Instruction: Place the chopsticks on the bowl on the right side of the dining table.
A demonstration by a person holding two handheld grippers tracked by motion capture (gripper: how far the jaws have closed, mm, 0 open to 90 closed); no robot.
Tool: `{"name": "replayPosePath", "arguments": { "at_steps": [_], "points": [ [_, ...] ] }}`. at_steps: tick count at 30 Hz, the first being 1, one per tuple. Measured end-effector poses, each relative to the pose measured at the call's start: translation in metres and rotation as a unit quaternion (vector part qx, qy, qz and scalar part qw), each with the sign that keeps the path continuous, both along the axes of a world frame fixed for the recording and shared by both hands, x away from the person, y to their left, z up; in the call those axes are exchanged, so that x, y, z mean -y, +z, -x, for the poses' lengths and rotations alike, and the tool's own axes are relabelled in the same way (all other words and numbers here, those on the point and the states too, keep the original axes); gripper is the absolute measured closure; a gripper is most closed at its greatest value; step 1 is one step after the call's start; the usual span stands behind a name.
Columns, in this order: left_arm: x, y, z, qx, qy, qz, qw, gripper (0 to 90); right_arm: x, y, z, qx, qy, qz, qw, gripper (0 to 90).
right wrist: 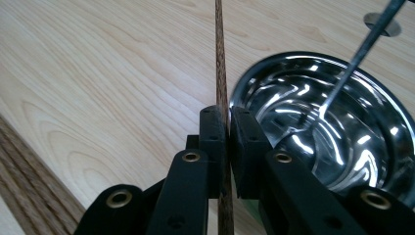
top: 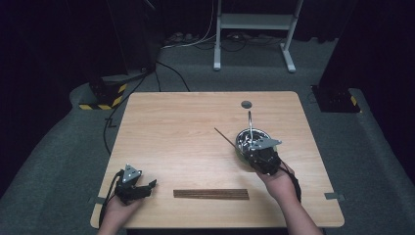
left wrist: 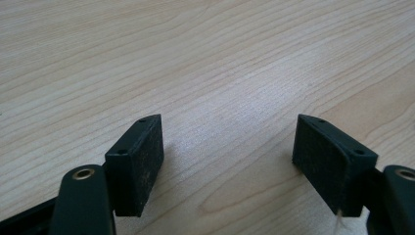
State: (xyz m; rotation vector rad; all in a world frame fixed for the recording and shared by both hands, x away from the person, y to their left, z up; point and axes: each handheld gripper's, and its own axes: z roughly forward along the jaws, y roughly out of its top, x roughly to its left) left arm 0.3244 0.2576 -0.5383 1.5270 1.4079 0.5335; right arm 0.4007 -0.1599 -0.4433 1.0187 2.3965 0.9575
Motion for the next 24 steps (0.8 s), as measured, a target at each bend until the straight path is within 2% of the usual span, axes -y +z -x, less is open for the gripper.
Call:
{"name": "replayPosePath", "arguments": {
  "at_steps": [9,19,24],
  "points": [
    [0.0,0.0,0.001,0.002,0.002,0.001,1.0,27.1,0.021,-0.007,-0.019,-0.008,-0.027,0.005,0.9996,84.0],
    [0.0,0.0,0.001,0.001,0.0,0.001,1.0,27.2,0.024,-0.011,-0.026,-0.006,-0.031,0.018,0.9993,83.9],
    [0.0,0.0,0.001,0.001,0.001,0.001,1.0,27.1,0.026,-0.014,-0.031,-0.011,-0.031,0.017,0.9993,83.7]
  ]
}}
